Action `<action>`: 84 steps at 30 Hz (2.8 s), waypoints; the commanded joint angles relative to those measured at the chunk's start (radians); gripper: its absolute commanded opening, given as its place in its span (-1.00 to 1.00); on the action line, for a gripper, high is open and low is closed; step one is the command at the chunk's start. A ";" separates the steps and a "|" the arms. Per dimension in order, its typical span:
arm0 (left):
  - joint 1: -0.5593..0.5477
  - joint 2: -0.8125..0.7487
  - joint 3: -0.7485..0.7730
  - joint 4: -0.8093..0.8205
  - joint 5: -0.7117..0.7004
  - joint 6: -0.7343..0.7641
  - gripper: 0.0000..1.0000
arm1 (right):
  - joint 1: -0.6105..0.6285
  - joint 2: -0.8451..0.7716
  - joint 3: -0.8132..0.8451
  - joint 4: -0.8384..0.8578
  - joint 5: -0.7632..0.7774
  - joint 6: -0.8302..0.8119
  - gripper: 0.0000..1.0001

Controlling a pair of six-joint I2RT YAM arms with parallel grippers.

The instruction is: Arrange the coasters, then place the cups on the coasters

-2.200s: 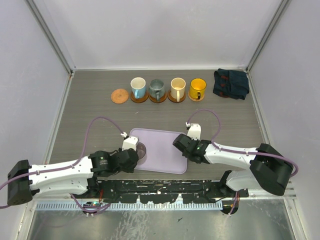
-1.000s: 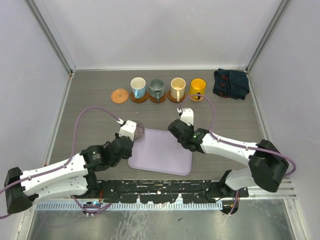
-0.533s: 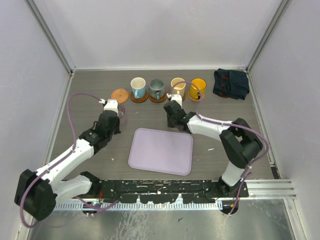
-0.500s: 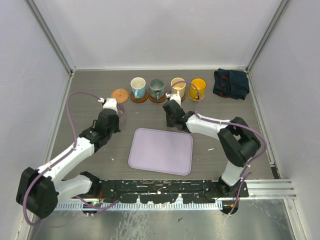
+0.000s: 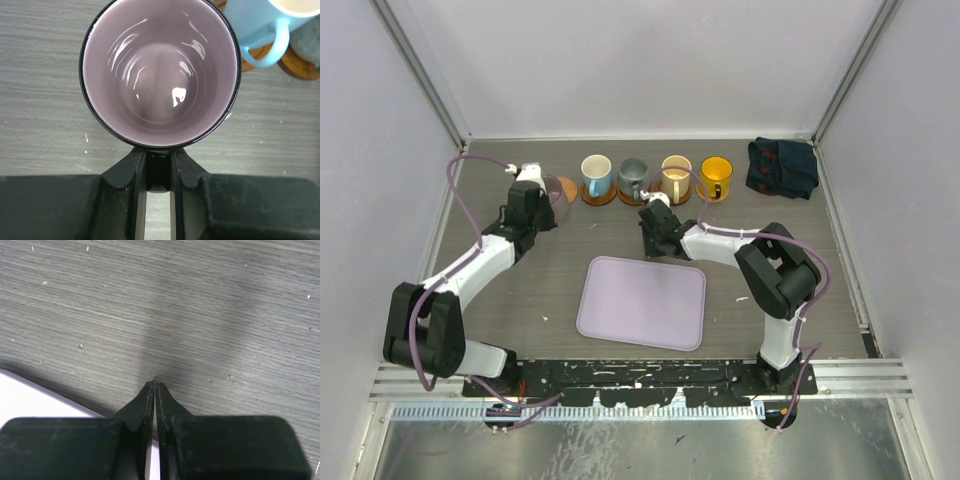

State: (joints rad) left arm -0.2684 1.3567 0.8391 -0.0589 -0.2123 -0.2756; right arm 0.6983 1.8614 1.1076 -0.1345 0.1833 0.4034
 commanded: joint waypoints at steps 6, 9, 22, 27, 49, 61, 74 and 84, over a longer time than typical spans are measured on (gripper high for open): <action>0.058 0.173 0.246 0.109 0.086 0.018 -0.97 | 0.027 -0.015 -0.023 0.029 -0.041 0.017 -0.79; 0.062 0.233 0.294 0.098 0.097 0.025 -0.96 | 0.042 -0.014 -0.028 0.023 -0.037 0.018 -0.79; 0.064 0.369 0.394 0.057 0.065 0.066 -0.94 | 0.090 -0.011 -0.038 0.012 -0.031 0.035 -0.79; 0.063 0.391 0.419 0.054 0.036 0.079 -0.94 | 0.106 -0.005 -0.039 0.012 -0.036 0.043 -0.79; 0.063 0.453 0.428 0.079 -0.025 0.085 -0.95 | 0.124 0.022 -0.027 -0.002 -0.033 0.053 -0.79; 0.063 0.464 0.428 0.107 -0.032 0.072 -0.95 | 0.124 0.041 -0.021 -0.001 -0.033 0.052 -0.80; 0.064 0.460 0.392 0.180 -0.042 0.044 -0.96 | 0.124 0.050 -0.028 0.004 -0.038 0.058 -0.80; 0.063 0.485 0.392 0.183 -0.036 0.037 -0.97 | 0.125 0.050 -0.034 0.005 -0.038 0.062 -0.80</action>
State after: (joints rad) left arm -0.2127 1.8488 1.2110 -0.0048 -0.2245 -0.2245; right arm 0.8127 1.8709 1.0866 -0.0860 0.1593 0.4519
